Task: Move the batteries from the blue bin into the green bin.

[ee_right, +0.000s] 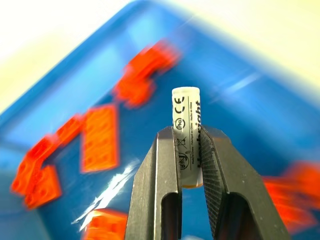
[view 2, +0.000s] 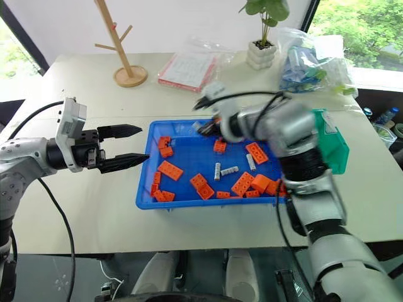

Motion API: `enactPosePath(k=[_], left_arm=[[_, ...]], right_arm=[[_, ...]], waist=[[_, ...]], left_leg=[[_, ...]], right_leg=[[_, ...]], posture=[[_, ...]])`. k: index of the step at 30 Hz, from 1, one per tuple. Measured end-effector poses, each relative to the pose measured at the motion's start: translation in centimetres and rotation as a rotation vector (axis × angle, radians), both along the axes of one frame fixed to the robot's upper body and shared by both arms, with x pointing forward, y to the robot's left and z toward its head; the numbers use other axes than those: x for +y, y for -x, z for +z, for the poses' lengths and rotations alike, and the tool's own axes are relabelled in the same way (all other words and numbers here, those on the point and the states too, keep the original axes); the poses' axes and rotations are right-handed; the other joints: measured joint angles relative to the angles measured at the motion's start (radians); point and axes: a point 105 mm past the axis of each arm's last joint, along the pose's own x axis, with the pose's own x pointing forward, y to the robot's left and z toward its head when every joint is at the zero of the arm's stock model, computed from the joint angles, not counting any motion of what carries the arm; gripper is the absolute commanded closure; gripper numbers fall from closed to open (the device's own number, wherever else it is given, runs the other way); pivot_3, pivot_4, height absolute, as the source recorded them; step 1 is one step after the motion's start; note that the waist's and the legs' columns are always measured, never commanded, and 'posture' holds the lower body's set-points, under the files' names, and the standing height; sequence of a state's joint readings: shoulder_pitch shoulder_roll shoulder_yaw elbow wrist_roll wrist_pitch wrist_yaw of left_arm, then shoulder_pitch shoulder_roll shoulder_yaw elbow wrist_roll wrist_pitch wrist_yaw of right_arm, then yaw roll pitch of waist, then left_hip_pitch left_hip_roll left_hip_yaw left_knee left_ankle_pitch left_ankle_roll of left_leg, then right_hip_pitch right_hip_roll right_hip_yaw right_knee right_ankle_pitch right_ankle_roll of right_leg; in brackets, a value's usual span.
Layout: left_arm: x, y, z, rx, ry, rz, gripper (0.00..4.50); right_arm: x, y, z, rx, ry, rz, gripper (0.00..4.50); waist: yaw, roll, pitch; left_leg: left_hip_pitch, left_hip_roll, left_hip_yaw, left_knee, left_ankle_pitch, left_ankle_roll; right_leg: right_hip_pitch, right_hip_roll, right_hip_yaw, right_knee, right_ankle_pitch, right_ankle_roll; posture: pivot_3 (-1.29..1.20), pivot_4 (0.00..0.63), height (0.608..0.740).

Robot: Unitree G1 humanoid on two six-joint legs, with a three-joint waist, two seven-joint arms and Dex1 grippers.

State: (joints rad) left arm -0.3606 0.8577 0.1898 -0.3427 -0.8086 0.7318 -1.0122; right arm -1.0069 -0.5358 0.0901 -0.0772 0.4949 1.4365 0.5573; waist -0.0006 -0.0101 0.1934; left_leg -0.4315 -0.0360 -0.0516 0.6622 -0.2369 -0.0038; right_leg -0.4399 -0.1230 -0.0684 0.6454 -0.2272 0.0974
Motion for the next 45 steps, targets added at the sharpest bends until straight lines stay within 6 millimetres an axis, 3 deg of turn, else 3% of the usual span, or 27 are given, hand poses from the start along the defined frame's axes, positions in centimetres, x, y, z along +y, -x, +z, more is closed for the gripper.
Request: enactPosePath(k=[4,8,10,15,21,22,23,27,31,33,39,45], left_arm=[[-0.7,0.6,-0.2,0.011,-0.006,-0.067,0.00],[-1.6,0.9,-0.1,0.016,-0.019,-0.133,0.00],[-1.8,0.9,0.0,0.012,-0.020,-0.152,0.00],[-1.9,0.4,-0.1,0.014,-0.026,-0.162,0.00],[-2.1,0.2,0.2,0.002,-0.023,-0.165,0.00],[-2.1,0.1,0.2,0.000,-0.024,-0.163,0.00],[-2.1,0.1,0.2,-0.001,-0.024,-0.162,0.00],[-2.1,0.0,0.2,-0.002,-0.025,-0.160,0.00],[-2.2,0.0,0.3,-0.005,-0.024,-0.163,0.00],[-2.2,0.0,0.3,-0.006,-0.023,-0.164,0.00],[-2.5,0.0,0.3,-0.005,-0.025,-0.169,0.00],[-2.1,-0.1,0.3,-0.004,-0.034,-0.149,0.00]], right_arm=[[-9.2,0.8,0.5,0.002,0.023,-0.272,4.45],[-15.7,2.4,-0.9,0.025,0.082,-0.470,4.45],[-17.8,3.0,-1.3,0.030,0.097,-0.539,4.45],[-20.2,3.9,-3.1,0.031,0.144,-0.598,4.45],[-22.0,3.6,-3.1,-0.028,0.171,-0.668,1.36],[-22.2,3.4,-3.1,-0.037,0.168,-0.672,0.66],[-22.2,3.4,-3.0,-0.041,0.167,-0.672,0.36],[-20.2,2.4,-0.5,-0.137,0.115,-0.547,0.36],[-13.6,2.1,2.8,-0.231,0.068,-0.223,0.36],[-10.3,2.0,3.1,-0.221,0.032,-0.109,0.36],[-2.8,1.8,-1.9,0.080,-0.116,-0.048,0.36],[-1.4,2.2,-4.0,0.165,-0.124,-0.097,0.36]], waist=[[0.015,-0.001,0.001],[0.010,-0.001,0.001],[0.003,-0.001,0.001],[-0.007,-0.002,0.001],[-0.010,-0.002,0.001],[-0.010,-0.002,0.001],[-0.010,-0.002,0.001],[-0.014,-0.001,0.001],[-0.015,-0.002,0.001],[-0.014,-0.003,0.002],[-0.007,-0.005,0.003],[-0.002,-0.006,0.003]], left_leg=[[-0.002,-0.001,0.002,0.000,0.000,0.000],[-0.002,0.000,0.005,0.000,0.000,0.000],[-0.001,0.001,0.007,0.000,0.000,0.001],[-0.001,0.001,0.011,0.000,0.000,0.001],[-0.001,0.002,0.014,0.001,0.000,0.001],[0.000,0.002,0.014,0.001,0.000,0.001],[0.000,0.002,0.015,0.001,0.000,0.001],[0.001,0.002,0.017,0.001,-0.001,0.002],[0.003,0.006,0.017,0.001,-0.002,0.003],[0.003,0.007,0.017,0.001,-0.002,0.003],[0.003,0.007,0.016,0.001,-0.002,0.003],[0.003,0.006,0.017,0.001,-0.002,0.003]], right_leg=[[0.001,-0.001,0.000,-0.004,0.000,0.000],[0.000,-0.001,0.001,-0.005,-0.001,-0.002],[0.000,-0.001,0.001,-0.004,0.000,-0.001],[0.000,-0.001,0.002,-0.004,0.000,0.000],[0.000,-0.001,0.005,-0.004,0.000,0.000],[0.000,-0.001,0.005,-0.004,0.000,0.000],[0.000,-0.001,0.005,-0.004,0.000,0.000],[0.000,-0.001,0.007,-0.003,0.000,0.000],[0.000,0.002,0.008,-0.003,0.000,0.000],[0.000,0.003,0.008,-0.003,0.000,0.000],[-0.001,0.003,0.010,-0.002,0.001,-0.001],[-0.001,0.003,0.011,-0.002,0.002,-0.001]], posture=[[0.00,0.150,0.692],[0.00,0.150,0.692],[0.00,0.150,0.692],[0.00,0.150,0.692],[0.00,0.150,0.692],[0.00,0.150,0.692],[0.00,0.150,0.692],[0.00,0.150,0.692],[0.00,0.150,0.692],[0.00,0.150,0.692],[0.00,0.150,0.692],[0.00,0.150,0.692]])
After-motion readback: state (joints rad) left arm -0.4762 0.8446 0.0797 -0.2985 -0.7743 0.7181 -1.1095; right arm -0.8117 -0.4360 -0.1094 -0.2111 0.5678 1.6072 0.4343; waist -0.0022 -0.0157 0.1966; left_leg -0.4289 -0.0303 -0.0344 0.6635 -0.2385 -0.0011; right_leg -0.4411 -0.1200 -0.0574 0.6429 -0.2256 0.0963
